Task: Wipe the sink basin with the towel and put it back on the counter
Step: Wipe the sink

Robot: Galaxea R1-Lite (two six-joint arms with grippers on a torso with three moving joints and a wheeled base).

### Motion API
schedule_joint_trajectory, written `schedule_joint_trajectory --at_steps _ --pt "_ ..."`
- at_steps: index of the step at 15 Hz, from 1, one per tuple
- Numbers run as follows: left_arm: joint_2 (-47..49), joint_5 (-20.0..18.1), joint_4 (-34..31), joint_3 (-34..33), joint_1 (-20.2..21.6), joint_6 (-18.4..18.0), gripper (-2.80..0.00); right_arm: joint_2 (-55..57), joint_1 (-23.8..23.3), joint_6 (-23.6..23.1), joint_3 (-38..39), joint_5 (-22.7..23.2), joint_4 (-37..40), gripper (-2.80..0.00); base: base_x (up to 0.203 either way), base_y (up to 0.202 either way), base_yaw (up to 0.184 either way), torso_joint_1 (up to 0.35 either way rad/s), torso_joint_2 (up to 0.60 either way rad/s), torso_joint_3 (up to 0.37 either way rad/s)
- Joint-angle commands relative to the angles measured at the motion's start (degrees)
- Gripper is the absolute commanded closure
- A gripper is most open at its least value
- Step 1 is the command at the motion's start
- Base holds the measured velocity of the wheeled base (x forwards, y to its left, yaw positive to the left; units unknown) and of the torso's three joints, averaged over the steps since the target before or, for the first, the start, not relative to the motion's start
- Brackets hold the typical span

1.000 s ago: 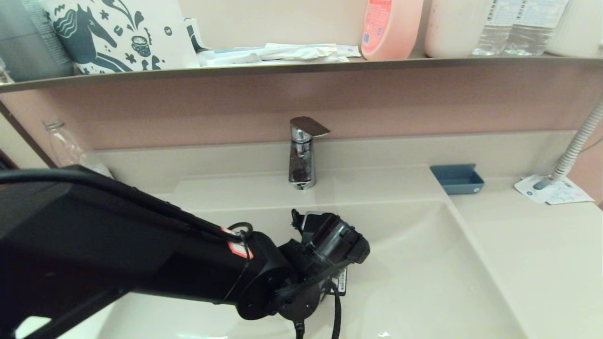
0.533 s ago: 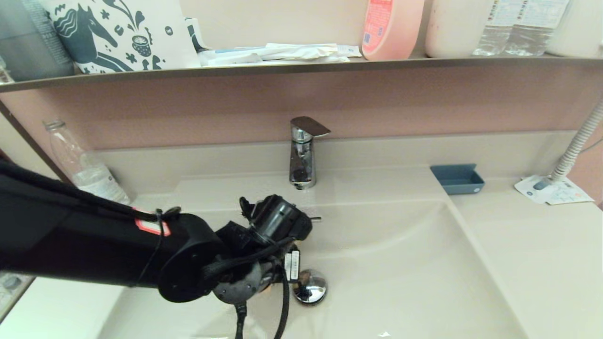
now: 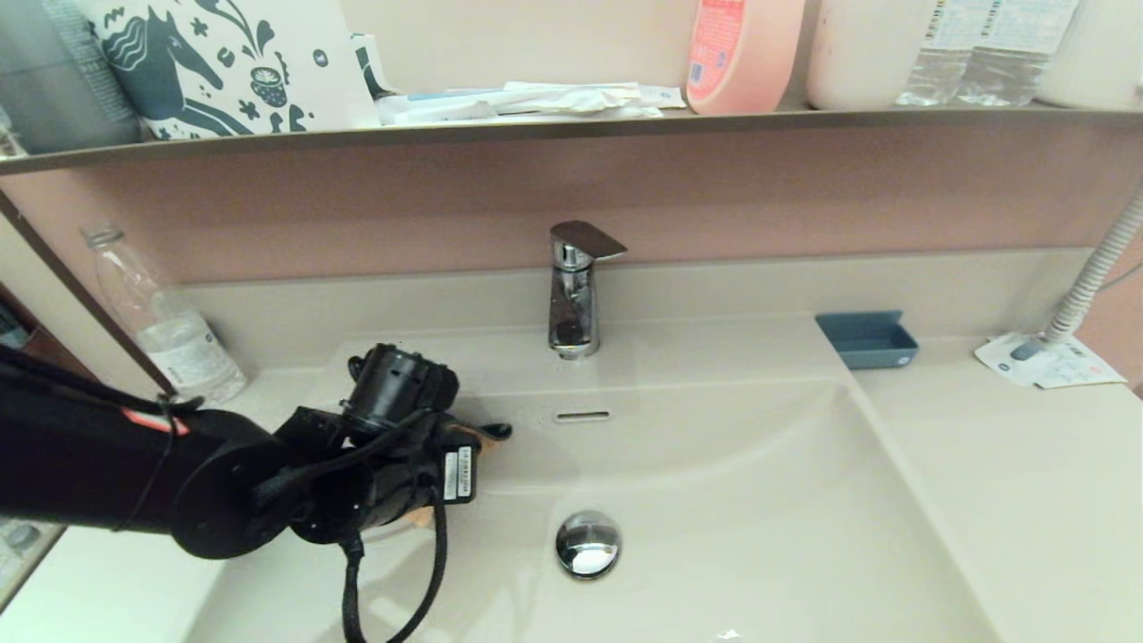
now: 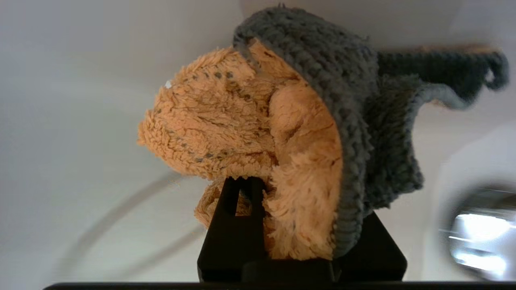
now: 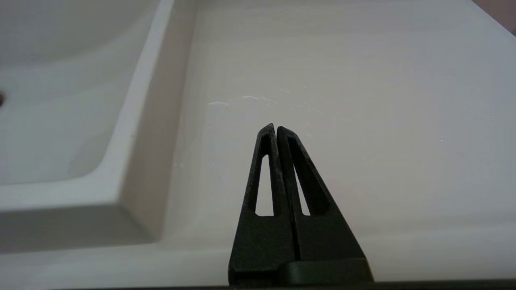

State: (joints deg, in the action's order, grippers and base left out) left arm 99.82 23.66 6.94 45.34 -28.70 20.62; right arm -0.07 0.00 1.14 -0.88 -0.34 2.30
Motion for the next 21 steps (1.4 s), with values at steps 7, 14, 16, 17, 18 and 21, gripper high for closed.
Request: schedule_joint_trajectory --at_steps 7,14,16,17,18,21 --pt "-3.0 -6.4 8.1 -5.6 10.9 -8.7 0.00 0.1 0.0 0.0 0.0 0.0 0.0 0.00 0.000 0.000 0.000 0.000 0.00 0.000" --pt "2.6 2.4 2.2 5.7 -9.3 0.4 0.00 0.1 0.0 0.0 0.0 0.0 0.0 0.00 0.000 0.000 0.000 0.000 0.00 0.000" --pt "4.8 3.7 -3.5 10.3 -14.2 4.8 0.00 0.1 0.0 0.0 0.0 0.0 0.0 0.00 0.000 0.000 0.000 0.000 0.00 0.000" --pt "5.8 3.9 -5.1 11.4 -15.7 6.6 0.00 0.1 0.0 0.0 0.0 0.0 0.0 0.00 0.000 0.000 0.000 0.000 0.00 0.000" --pt "6.9 4.4 -5.7 12.4 -16.8 7.4 0.00 0.1 0.0 0.0 0.0 0.0 0.0 0.00 0.000 0.000 0.000 0.000 0.00 0.000" --pt "10.0 5.8 -5.8 15.7 -19.1 7.8 0.00 0.1 0.0 0.0 0.0 0.0 0.0 0.00 0.000 0.000 0.000 0.000 0.00 0.000"
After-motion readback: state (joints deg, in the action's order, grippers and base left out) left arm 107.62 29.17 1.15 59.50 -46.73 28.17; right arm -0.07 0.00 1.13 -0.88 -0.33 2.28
